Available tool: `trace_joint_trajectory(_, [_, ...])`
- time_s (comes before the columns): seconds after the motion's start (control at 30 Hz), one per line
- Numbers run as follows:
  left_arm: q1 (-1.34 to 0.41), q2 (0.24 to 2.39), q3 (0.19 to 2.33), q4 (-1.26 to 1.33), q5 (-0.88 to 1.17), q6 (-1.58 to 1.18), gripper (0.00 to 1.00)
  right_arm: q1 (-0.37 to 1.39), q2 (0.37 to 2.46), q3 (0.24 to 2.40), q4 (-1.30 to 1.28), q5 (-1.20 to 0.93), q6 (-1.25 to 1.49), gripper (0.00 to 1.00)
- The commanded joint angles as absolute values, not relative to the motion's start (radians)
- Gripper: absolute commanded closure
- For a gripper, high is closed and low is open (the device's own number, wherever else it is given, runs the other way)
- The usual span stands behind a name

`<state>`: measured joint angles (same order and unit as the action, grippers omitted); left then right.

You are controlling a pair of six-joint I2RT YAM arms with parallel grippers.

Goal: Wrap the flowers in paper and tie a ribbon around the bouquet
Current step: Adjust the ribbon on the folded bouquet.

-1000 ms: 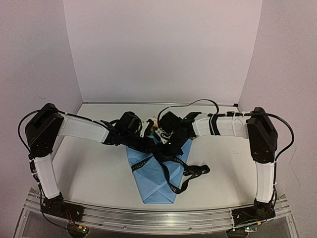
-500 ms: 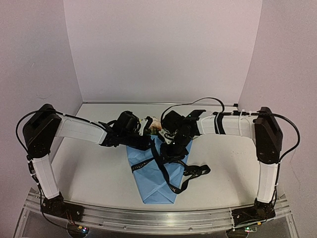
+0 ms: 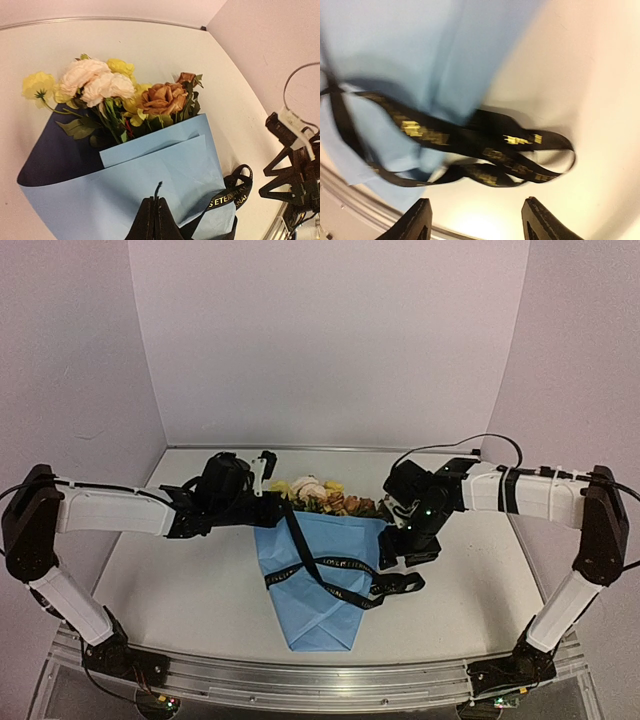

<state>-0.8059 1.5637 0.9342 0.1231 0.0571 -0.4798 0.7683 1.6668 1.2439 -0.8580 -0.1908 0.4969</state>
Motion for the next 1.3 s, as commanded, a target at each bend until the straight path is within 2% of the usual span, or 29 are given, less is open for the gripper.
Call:
trace_joint_trajectory(0.0, [-0.799, 1.464, 0.900, 0.114, -0.105, -0.525, 1.00, 0.726, 1.628, 1.153, -0.889, -0.117, 0.559, 0.39])
trace_joint_trajectory(0.43, [-0.800, 1.329, 0.833, -0.076, -0.384, -0.626, 1.00, 0.686, 1.637, 1.057, -0.805, -0.052, 0.638, 0.38])
trace_joint_trajectory(1.03, [-0.798, 1.226, 0.759, -0.196, -0.526, -0.726, 1.00, 0.670, 1.728, 1.063, -0.752, -0.019, 0.675, 0.37])
trace_joint_trajectory(1.17, [-0.794, 1.221, 0.750, -0.202, -0.543, -0.743, 1.00, 0.661, 1.759, 1.062, -0.705, -0.019, 0.713, 0.39])
trace_joint_trajectory(1.27, [-0.789, 1.218, 0.742, -0.205, -0.555, -0.752, 1.00, 0.658, 1.780, 1.067, -0.692, -0.018, 0.732, 0.44])
